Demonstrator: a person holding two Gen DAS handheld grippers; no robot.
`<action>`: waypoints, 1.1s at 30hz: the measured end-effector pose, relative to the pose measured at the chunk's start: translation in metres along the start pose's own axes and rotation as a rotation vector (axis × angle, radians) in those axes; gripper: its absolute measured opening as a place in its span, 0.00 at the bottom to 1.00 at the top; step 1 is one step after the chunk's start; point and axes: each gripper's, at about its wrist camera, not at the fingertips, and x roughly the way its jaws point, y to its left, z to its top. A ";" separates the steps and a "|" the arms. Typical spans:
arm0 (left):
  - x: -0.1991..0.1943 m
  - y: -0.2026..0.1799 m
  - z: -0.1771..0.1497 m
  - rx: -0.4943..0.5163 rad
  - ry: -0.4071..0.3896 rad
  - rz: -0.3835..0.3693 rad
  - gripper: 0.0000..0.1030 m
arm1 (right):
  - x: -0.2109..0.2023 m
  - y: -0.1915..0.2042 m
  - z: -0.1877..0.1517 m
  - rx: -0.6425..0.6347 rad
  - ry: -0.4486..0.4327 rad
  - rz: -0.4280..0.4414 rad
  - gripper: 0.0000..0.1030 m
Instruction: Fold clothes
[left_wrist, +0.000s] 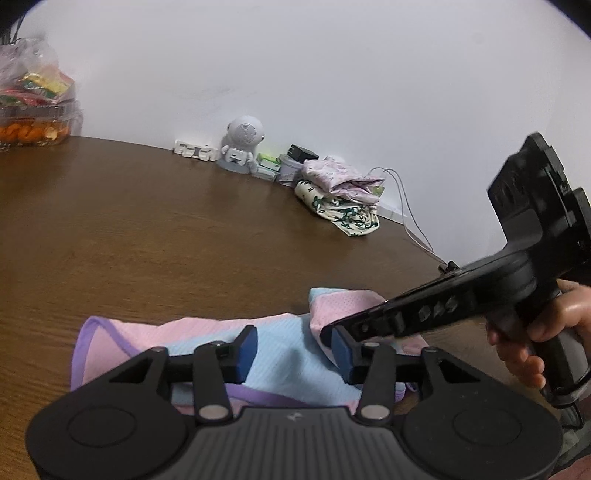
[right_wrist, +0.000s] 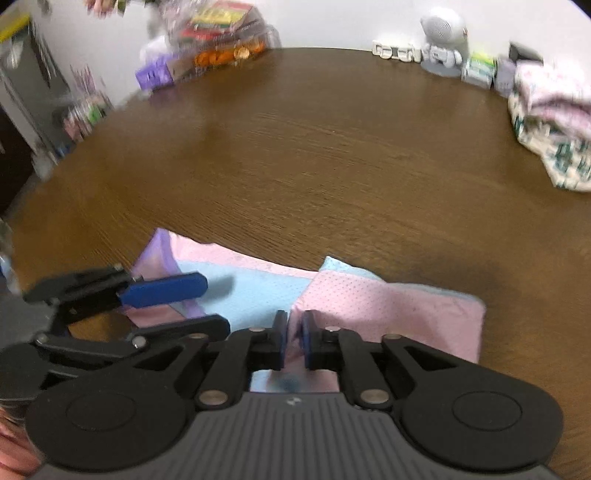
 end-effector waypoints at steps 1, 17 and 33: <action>0.000 0.000 0.000 -0.009 0.005 -0.006 0.46 | -0.001 -0.005 -0.001 0.026 -0.014 0.025 0.25; 0.059 -0.008 0.009 -0.325 0.163 -0.062 0.37 | -0.061 -0.109 -0.076 0.170 -0.299 0.049 0.41; 0.046 -0.008 0.018 -0.329 0.075 -0.045 0.07 | -0.050 -0.104 -0.087 0.075 -0.327 0.105 0.44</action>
